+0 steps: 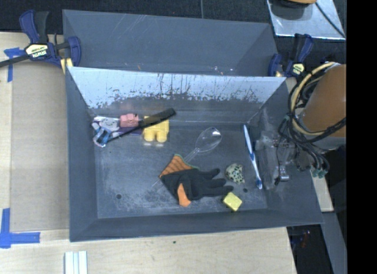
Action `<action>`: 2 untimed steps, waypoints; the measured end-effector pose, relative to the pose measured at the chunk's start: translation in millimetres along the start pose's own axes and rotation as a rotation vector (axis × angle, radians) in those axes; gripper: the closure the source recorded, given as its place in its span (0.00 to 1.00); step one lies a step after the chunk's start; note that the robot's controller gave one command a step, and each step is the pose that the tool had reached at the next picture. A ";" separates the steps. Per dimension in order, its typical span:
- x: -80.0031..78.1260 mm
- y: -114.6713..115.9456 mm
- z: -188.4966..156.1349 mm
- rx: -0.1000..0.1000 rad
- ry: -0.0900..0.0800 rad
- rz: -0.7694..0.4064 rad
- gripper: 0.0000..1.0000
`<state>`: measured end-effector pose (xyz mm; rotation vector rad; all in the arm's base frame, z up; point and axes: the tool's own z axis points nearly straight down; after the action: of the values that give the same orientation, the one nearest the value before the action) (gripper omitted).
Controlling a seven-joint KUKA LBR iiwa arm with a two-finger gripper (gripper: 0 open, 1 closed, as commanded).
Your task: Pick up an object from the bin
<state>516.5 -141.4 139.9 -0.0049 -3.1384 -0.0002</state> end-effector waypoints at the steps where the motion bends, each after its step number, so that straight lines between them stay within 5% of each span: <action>1: -2.0 0.4 -3.1 0.001 -0.007 -0.003 0.00; 2: -13.9 79.7 70.0 0.000 -0.008 0.102 0.00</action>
Offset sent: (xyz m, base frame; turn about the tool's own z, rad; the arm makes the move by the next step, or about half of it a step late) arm 0.0130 0.0794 -0.0699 0.1032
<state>530.4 -61.8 69.9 -0.1654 -3.1423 0.0006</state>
